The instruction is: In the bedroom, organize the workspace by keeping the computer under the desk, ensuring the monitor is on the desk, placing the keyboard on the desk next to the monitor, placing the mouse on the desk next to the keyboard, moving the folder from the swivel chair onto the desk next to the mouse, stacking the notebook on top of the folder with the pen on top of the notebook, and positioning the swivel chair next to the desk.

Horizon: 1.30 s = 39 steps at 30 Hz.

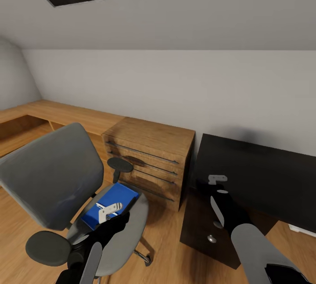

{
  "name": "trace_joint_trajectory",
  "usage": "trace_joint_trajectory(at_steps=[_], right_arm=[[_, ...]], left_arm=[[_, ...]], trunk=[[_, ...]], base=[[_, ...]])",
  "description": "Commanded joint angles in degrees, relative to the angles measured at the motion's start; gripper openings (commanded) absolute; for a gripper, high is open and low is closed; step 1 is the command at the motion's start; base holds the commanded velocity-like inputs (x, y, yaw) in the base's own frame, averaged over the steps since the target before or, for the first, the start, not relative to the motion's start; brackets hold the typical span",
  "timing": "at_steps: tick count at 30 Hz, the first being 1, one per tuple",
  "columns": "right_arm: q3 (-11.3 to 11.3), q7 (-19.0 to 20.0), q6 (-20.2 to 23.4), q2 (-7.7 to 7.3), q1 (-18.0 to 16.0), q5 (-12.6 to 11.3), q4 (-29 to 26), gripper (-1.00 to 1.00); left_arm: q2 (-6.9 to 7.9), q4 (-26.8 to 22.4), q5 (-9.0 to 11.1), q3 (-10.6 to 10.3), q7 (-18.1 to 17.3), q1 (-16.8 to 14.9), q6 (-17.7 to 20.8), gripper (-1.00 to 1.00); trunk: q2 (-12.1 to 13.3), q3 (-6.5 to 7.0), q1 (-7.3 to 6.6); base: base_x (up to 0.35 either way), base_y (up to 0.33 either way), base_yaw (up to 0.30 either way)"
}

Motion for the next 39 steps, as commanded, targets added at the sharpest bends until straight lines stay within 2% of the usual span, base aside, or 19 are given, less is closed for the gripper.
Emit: trace_joint_trajectory(at_steps=[1, 5, 39], right_arm=[[-0.30, 0.09, 0.35, 0.07, -0.02, 0.59, -0.11, 1.00], [-0.30, 0.09, 0.35, 0.07, -0.02, 0.62, -0.11, 1.00], [0.04, -0.11, 0.12, 0.15, 0.04, 0.69, -0.36, 1.00]], left_arm=[[-0.02, -0.07, 0.60, 0.01, 0.42, -0.03, 0.24, 1.00], [-0.02, -0.07, 0.57, -0.01, 0.42, -0.04, 0.24, 1.00], [-0.02, 0.16, 0.55, -0.11, 0.42, -0.04, 0.24, 1.00]], trunk=[[-0.03, -0.06, 0.00], [-0.03, -0.06, 0.00], [13.60, 6.05, -7.47]], base=[[0.000, 0.000, 0.000], [0.000, 0.000, 0.000], [0.000, 0.000, 0.000]])
